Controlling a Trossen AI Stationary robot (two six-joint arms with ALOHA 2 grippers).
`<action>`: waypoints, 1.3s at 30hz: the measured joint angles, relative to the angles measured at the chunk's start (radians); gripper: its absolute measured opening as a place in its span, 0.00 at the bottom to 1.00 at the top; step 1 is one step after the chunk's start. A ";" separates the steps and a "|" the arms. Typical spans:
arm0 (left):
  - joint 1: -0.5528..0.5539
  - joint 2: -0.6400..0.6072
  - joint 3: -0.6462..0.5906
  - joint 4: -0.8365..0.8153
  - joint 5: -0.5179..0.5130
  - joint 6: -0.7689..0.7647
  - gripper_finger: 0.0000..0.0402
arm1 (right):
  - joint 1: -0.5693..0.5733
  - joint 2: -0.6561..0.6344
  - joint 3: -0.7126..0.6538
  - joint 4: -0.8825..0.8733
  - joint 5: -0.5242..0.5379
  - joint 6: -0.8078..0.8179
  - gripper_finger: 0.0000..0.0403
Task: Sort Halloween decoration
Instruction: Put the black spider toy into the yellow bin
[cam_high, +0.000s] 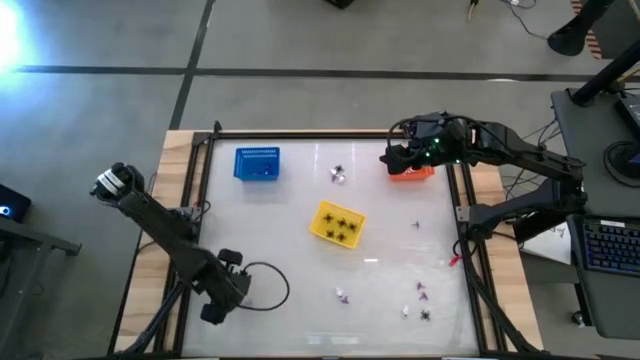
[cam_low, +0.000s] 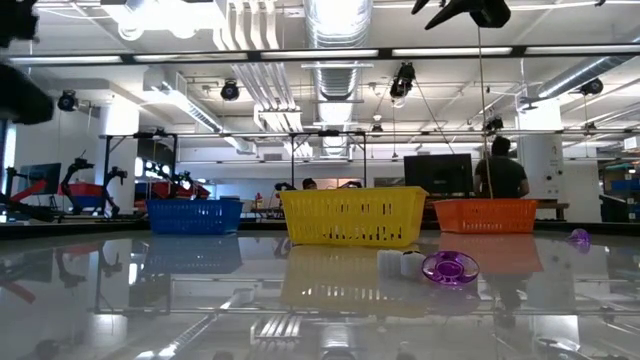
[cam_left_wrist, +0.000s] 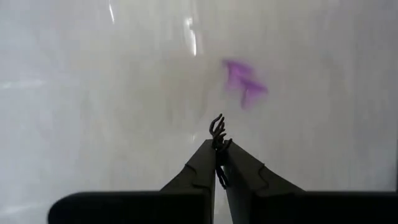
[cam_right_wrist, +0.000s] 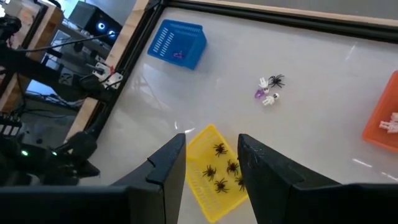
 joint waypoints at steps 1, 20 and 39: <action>0.012 -0.021 0.000 0.000 -0.010 0.009 0.00 | 0.000 0.000 0.000 0.000 0.000 -0.006 0.35; 0.441 -0.236 0.000 0.246 -0.167 0.345 0.00 | 0.000 0.000 -0.017 0.000 0.028 -0.035 0.35; 0.776 -0.092 0.001 0.615 0.038 0.581 0.00 | 0.000 0.000 -0.044 0.000 0.071 -0.126 0.35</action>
